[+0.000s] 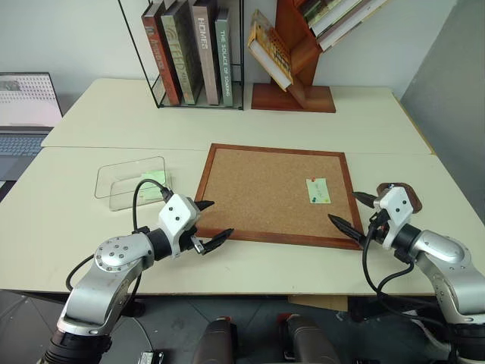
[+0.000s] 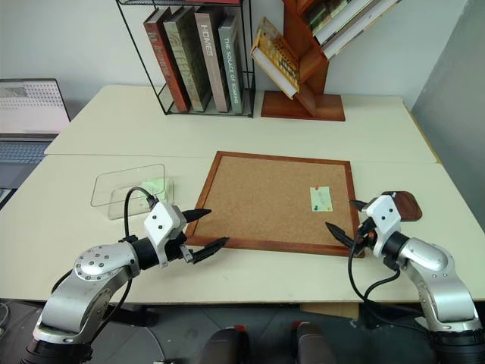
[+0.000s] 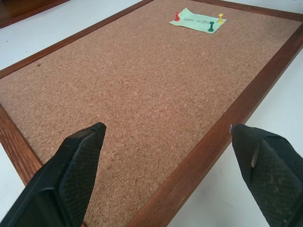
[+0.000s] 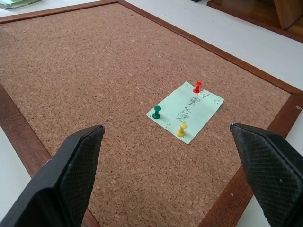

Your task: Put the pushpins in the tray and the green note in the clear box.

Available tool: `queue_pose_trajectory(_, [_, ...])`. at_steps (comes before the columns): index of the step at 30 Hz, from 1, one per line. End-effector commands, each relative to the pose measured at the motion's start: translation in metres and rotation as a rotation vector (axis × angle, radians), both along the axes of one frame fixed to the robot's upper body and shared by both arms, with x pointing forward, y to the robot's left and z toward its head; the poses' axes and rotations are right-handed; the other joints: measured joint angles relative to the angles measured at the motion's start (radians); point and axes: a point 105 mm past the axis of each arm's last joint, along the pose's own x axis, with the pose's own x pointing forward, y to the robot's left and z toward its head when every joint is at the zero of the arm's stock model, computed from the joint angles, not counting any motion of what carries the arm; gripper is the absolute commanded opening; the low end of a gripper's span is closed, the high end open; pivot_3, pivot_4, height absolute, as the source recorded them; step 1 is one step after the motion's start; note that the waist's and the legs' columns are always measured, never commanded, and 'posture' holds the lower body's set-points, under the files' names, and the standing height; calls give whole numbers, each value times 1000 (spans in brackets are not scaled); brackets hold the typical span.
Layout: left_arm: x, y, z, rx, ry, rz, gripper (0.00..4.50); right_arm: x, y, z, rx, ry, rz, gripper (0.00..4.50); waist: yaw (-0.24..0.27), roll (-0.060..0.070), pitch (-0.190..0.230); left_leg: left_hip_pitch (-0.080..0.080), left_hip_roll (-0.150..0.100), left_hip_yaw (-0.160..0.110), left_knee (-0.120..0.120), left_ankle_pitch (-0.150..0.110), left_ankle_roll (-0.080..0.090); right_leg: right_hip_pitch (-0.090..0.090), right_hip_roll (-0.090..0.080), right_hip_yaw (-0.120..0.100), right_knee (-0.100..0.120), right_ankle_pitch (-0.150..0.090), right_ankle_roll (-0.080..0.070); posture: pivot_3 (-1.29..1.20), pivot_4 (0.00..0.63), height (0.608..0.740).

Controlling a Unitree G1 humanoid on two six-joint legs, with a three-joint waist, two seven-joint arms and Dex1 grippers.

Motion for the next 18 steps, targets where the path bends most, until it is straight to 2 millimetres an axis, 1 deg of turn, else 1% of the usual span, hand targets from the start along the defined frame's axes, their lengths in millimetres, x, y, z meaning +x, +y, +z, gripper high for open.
queue_pose_trajectory(1, [-1,-2,19,-36,-70,-3,4478,2,-3,15,-16,-65,7,4500,0,0,0,0,0,0,0,0,0,0,0,0,0,0,0,0,150,740])
queue_pose_trajectory(10, [-1,-5,14,-7,-45,-10,4478,2,1,16,-18,-65,26,4500,0,0,0,0,0,0,0,0,0,0,0,0,0,0,0,0,150,740])
queue_pose_trajectory(18, [4,-8,17,-34,-35,-1,4478,1,2,16,-19,-63,32,4500,0,0,0,0,0,0,0,0,0,0,0,0,0,0,0,0,150,740])
